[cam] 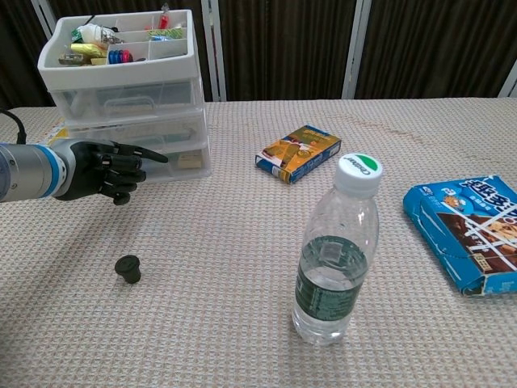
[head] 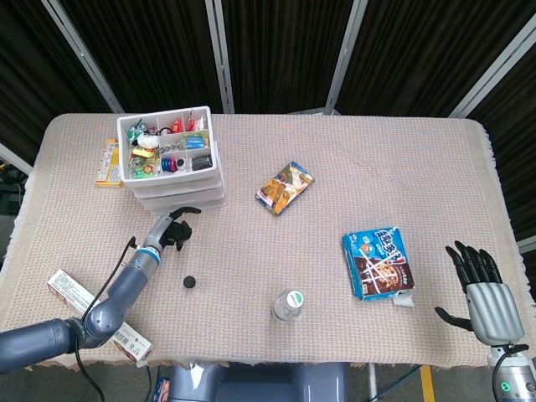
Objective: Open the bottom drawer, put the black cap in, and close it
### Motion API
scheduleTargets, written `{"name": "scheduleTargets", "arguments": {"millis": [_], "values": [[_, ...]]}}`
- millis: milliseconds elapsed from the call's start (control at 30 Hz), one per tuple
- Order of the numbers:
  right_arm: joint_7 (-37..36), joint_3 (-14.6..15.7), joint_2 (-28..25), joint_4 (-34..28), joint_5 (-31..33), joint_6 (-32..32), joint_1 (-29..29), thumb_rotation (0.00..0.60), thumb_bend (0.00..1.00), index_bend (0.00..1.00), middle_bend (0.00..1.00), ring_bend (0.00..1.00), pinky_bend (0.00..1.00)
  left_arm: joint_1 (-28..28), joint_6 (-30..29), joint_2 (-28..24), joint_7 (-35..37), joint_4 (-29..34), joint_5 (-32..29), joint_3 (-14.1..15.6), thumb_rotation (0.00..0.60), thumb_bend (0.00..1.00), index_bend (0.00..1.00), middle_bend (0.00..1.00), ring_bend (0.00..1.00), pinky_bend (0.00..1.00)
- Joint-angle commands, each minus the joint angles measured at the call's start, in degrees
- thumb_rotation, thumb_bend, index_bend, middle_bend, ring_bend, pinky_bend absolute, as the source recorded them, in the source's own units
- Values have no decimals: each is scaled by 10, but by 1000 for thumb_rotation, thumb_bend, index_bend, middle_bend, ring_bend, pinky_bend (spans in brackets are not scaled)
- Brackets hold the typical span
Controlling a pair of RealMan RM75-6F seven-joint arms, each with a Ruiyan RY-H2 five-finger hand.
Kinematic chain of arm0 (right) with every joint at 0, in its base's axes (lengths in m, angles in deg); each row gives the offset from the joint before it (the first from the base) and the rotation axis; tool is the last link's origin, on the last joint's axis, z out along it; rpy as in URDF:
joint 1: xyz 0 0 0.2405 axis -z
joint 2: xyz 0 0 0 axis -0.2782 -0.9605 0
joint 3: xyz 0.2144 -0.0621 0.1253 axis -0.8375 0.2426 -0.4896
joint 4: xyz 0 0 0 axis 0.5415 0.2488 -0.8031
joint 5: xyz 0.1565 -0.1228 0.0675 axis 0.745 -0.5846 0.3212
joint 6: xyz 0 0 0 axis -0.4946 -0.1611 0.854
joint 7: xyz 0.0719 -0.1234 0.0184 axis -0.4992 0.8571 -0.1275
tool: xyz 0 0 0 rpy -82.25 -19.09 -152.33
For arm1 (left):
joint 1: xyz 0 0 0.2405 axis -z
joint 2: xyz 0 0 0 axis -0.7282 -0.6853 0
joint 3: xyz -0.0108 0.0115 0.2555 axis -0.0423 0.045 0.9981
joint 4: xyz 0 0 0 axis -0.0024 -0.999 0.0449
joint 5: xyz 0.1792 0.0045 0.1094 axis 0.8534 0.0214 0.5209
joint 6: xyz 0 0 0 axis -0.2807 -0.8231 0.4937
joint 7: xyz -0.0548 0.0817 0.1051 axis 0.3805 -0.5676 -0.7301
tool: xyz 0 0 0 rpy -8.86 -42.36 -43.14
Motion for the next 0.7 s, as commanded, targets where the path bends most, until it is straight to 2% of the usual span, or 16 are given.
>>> {"name": "scheduleTargets", "arguments": {"millis": [33, 133, 267, 333, 433, 700], "values": [[0, 0, 0, 0, 1, 1, 0, 600, 0, 40, 0, 0, 0, -12, -5, -4, 8, 12, 15, 3, 600, 883, 251, 916, 859, 766], [0, -1, 0, 0, 1, 0, 0, 600, 0, 40, 0, 0, 0, -30, -16, -11, 18, 33, 42, 6, 600, 893, 251, 916, 859, 766], [-1, -1, 0, 0, 1, 0, 0, 600, 0, 40, 0, 0, 0, -43, -59, -21, -16, 50, 104, 30, 600, 920, 246, 916, 859, 766], [-1, -1, 0, 0, 0, 0, 0, 600, 0, 41, 0, 0, 0, -46, -96, -24, -51, 56, 145, 48, 600, 925, 233, 918, 860, 766], [0, -1, 0, 0, 0, -1, 0, 600, 0, 40, 0, 0, 0, -57, -186, -25, -132, 64, 235, 88, 600, 927, 211, 919, 860, 766], [1, -1, 1, 0, -1, -1, 0, 600, 0, 40, 0, 0, 0, -72, -289, -44, -263, 79, 333, 132, 600, 934, 189, 920, 860, 765]]}}
